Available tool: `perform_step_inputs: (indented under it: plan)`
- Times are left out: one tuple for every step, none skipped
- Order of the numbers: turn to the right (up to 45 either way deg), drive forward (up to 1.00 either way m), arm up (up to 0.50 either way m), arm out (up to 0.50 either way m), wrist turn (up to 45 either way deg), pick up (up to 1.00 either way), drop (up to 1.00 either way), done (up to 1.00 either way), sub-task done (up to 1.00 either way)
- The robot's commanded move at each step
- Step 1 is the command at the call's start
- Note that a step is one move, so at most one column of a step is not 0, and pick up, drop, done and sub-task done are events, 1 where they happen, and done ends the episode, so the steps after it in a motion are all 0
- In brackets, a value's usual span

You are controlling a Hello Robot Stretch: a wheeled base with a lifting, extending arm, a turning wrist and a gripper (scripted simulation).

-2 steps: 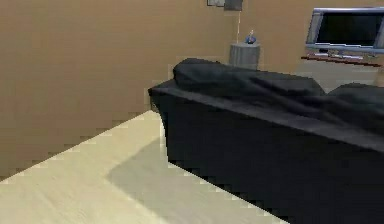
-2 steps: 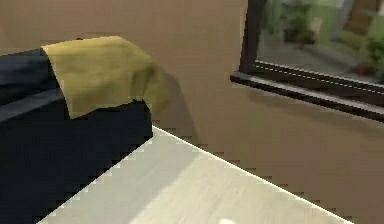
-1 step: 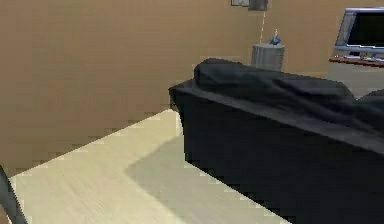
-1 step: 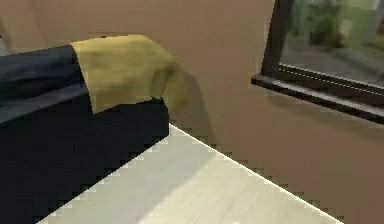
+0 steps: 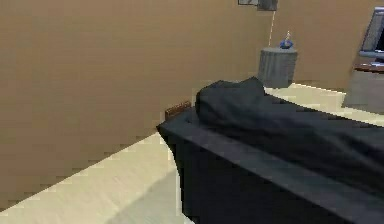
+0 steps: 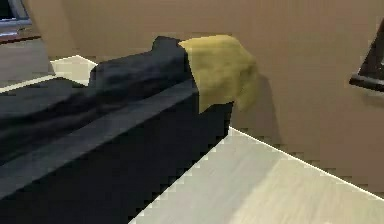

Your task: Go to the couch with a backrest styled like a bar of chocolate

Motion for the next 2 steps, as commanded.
perform_step_inputs:
  plan:
    - [-45.0,0.0,0.0,0.0,0.0,0.0,0.0,0.0,0.0]
    - [-3.0,0.0,0.0,0.0,0.0,0.0,0.0,0.0,0.0]
